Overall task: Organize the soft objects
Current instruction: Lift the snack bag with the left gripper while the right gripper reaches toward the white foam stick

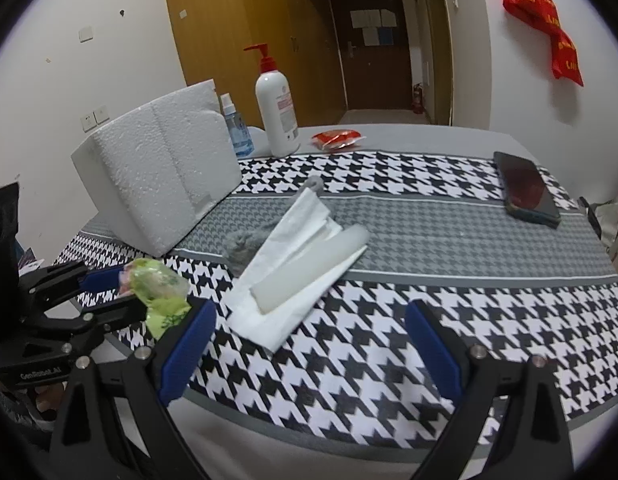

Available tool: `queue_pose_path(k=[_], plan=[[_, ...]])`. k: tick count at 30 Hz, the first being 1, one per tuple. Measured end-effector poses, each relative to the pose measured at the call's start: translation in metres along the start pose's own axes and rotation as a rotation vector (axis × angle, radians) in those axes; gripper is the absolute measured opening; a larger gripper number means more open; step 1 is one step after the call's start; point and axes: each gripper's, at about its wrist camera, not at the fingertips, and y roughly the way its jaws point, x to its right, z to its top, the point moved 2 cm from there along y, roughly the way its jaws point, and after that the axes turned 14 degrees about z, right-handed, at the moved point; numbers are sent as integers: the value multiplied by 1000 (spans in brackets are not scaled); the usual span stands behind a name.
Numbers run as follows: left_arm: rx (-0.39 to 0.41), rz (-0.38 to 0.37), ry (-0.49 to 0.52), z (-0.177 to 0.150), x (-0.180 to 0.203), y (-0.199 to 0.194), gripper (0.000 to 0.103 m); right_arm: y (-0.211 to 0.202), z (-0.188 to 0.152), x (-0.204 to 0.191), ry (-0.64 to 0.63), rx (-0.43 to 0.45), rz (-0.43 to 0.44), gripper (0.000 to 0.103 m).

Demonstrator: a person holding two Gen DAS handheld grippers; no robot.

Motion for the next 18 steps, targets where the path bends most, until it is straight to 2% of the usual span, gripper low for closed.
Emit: queue_pose_path(k=[5,10,12,14,18], plan=[[0,3,-20,-2,-14,3,46,14,4,-7,21,-5,23,97],[5,-12,-26,-4,-23,4,46,26,7,-10,70,-2,11,97],[7,-24,-28,-4,-27,5,46,28,8,-10,95,5,11,88],[12,-39,-32,-4,-31,5,46,32,8,-11,126,1,1,70],[20,-57,-16,-6,-34,4,46,40,7,-15,146,-10,-37,58]])
